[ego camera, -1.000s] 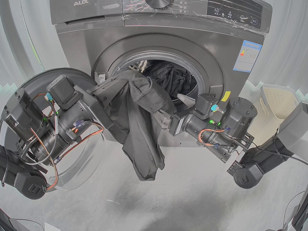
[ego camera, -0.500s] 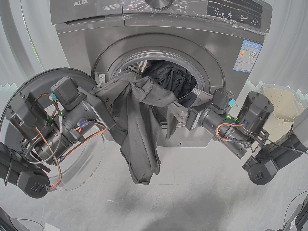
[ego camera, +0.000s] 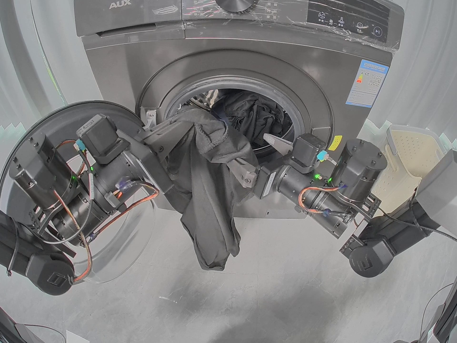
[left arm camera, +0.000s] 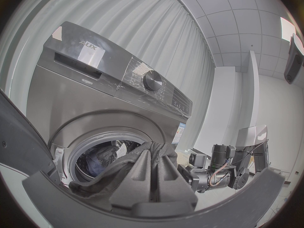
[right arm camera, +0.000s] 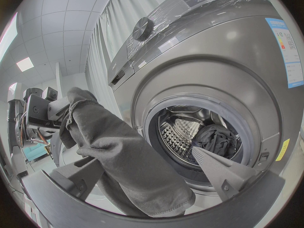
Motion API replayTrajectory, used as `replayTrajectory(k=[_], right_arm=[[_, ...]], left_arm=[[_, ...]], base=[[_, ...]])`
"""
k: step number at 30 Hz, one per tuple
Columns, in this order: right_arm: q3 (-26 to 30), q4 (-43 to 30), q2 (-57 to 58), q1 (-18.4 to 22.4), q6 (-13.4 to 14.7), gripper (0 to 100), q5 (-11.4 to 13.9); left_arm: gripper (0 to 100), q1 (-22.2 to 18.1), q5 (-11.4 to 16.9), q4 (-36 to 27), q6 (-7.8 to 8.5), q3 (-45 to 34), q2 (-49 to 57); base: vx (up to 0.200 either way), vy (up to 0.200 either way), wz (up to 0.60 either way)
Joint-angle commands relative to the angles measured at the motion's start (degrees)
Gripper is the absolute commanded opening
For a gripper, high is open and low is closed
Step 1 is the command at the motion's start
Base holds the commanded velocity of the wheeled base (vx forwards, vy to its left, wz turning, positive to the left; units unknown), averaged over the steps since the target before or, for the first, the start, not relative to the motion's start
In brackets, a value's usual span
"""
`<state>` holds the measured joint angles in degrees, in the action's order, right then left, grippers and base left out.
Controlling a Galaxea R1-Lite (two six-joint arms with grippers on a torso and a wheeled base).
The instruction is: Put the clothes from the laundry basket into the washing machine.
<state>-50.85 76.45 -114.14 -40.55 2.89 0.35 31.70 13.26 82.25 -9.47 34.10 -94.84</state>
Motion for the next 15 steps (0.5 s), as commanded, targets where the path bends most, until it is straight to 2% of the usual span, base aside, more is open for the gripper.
replayTrajectory(k=[1, 9, 10, 15], right_arm=[[-0.8, 0.0, -1.5, -0.8, 0.1, 100, 0.2], [-2.2, 0.8, -1.7, -0.8, 0.5, 100, 1.2], [-2.5, 0.9, -1.5, -0.9, 0.5, 0, 1.2], [-2.6, 1.6, 0.0, -0.9, 0.5, 0, 2.1]], left_arm=[[0, -0.1, 0.0, 0.0, -0.02, 0.0, 0.0], [0, 0.0, 0.0, 0.0, -0.02, 0.0, -0.1], [0, -0.1, 0.0, 0.0, -0.02, 0.0, -0.1], [0, -0.2, 0.0, 0.0, -0.02, 0.0, -0.7]], base=[[0.000, 0.000, 0.00], [0.000, 0.000, 0.00], [0.000, 0.000, 0.00], [0.000, 0.000, 0.00]])
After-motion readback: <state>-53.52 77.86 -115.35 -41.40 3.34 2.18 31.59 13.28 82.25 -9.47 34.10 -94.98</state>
